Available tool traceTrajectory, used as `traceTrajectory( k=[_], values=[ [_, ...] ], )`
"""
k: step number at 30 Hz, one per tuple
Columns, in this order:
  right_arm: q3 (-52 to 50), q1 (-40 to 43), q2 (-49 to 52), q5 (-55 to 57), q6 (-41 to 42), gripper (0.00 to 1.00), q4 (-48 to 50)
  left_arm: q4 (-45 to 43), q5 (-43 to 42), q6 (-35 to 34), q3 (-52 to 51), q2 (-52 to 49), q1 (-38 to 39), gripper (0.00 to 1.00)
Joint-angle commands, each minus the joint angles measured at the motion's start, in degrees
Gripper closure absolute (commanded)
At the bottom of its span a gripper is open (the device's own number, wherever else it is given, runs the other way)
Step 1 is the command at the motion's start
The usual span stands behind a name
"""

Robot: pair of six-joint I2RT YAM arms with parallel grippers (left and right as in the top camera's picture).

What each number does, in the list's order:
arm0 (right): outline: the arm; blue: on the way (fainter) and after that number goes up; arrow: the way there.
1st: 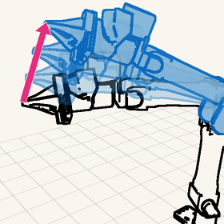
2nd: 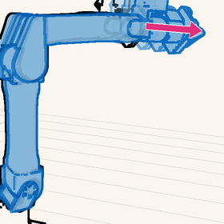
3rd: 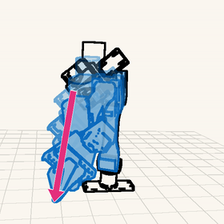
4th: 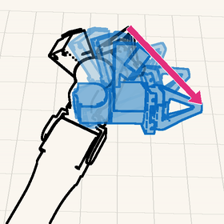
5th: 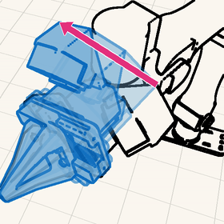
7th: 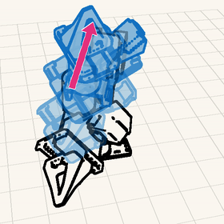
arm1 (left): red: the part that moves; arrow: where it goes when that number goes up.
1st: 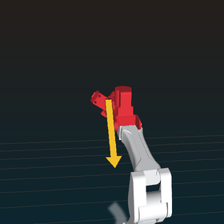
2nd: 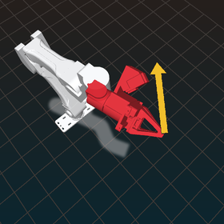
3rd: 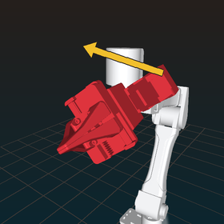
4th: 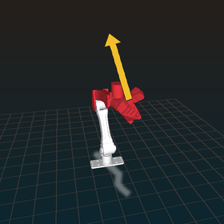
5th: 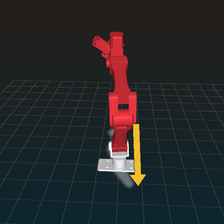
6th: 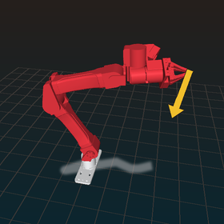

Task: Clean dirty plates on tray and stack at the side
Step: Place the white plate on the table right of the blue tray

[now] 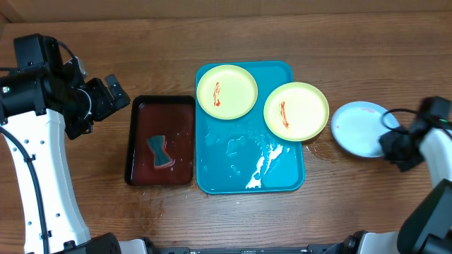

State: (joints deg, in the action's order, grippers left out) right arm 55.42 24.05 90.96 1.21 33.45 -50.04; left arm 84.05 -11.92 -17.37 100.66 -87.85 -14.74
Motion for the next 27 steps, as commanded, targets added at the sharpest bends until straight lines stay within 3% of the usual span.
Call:
traceTrajectory(
  k=[1,5,8,10,16,27],
  values=[
    [-1.1,-7.3,-0.1,7.6,4.0,0.96,-1.4,-0.1,0.2,1.1,1.1,0.5,-0.2,0.0],
    [-0.7,-13.8,-0.2,8.2,2.4,0.91,-1.7,-0.1,0.1,1.1,1.1,0.5,-0.2,0.0],
    [2.0,-17.7,-0.8,8.1,-0.7,0.64,-2.9,-0.1,0.2,1.1,1.1,0.5,-0.2,0.0],
    [4.9,-19.5,-1.6,7.0,-3.5,0.56,-3.8,-0.1,0.1,1.1,1.1,0.5,-0.2,0.0],
    [12.5,-22.3,-2.7,-5.7,-18.6,0.48,-0.1,-0.1,0.1,1.1,1.1,0.5,-0.2,0.0],
    [12.1,-23.0,7.5,-4.8,-21.6,0.43,12.5,-0.1,0.1,1.1,1.1,0.5,-0.2,0.0]
  ],
)
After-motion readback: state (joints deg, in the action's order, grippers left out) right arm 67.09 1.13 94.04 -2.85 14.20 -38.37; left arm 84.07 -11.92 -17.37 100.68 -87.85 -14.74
